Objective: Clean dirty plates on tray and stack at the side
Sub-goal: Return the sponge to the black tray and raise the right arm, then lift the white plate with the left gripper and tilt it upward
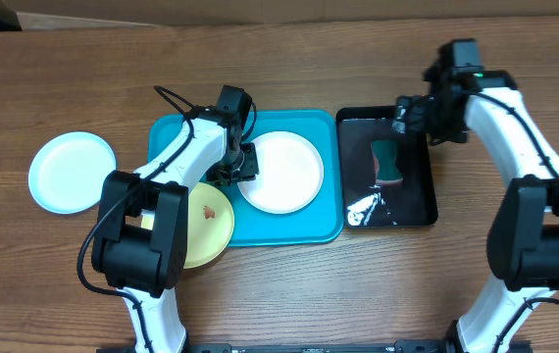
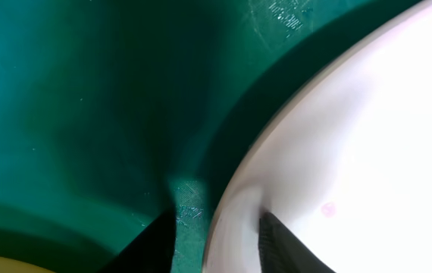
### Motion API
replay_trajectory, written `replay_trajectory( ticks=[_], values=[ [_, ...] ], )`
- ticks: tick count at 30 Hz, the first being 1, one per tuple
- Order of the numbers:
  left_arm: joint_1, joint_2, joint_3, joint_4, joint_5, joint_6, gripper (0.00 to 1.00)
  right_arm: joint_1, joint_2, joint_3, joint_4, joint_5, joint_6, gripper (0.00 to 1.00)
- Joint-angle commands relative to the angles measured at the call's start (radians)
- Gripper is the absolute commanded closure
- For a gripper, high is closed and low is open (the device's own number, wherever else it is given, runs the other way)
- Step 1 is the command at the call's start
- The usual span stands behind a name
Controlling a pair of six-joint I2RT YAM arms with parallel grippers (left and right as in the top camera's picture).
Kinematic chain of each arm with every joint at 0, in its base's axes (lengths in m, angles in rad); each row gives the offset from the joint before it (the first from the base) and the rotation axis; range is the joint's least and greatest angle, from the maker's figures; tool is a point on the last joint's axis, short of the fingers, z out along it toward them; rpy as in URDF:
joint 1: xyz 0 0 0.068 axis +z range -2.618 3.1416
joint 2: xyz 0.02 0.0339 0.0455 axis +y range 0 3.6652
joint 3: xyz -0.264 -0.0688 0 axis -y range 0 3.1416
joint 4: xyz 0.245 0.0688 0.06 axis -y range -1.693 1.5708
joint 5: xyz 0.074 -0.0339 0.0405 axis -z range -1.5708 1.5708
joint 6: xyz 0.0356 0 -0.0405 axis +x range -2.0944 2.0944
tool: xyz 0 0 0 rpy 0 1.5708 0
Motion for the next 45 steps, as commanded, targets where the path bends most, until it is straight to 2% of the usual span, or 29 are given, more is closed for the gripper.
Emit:
replay_trajectory(
  ticks=[1, 5, 11, 17, 28, 33, 40, 45],
  values=[
    [-0.008, 0.014, -0.017, 0.0, -0.005, 0.0, 0.65, -0.065, -0.027, 0.011, 0.0, 0.02, 0.014, 0.0],
    [-0.008, 0.014, -0.028, 0.011, -0.007, 0.0, 0.72, -0.105, -0.027, 0.011, 0.007, 0.019, 0.014, 0.0],
    [-0.008, 0.014, -0.03, 0.015, -0.007, -0.007, 0.96, -0.111, -0.027, 0.011, 0.014, 0.017, 0.014, 0.0],
    [0.012, 0.012, 0.015, -0.057, 0.021, 0.031, 0.96, -0.111, -0.027, 0.011, 0.014, 0.017, 0.014, 0.0],
    [0.046, 0.012, 0.307, -0.259, -0.013, 0.122, 0.96, -0.111, -0.027, 0.011, 0.014, 0.017, 0.014, 0.0],
    [0.041, 0.012, 0.451, -0.334, -0.012, 0.125, 0.96, -0.111, -0.027, 0.011, 0.014, 0.017, 0.014, 0.0],
    [-0.025, 0.012, 0.558, -0.351, -0.016, 0.12, 0.96, -0.111, -0.027, 0.011, 0.014, 0.017, 0.014, 0.0],
    [-0.098, 0.012, 0.584, -0.317, -0.057, 0.073, 0.96, -0.111, -0.027, 0.011, 0.014, 0.017, 0.014, 0.0]
  ],
)
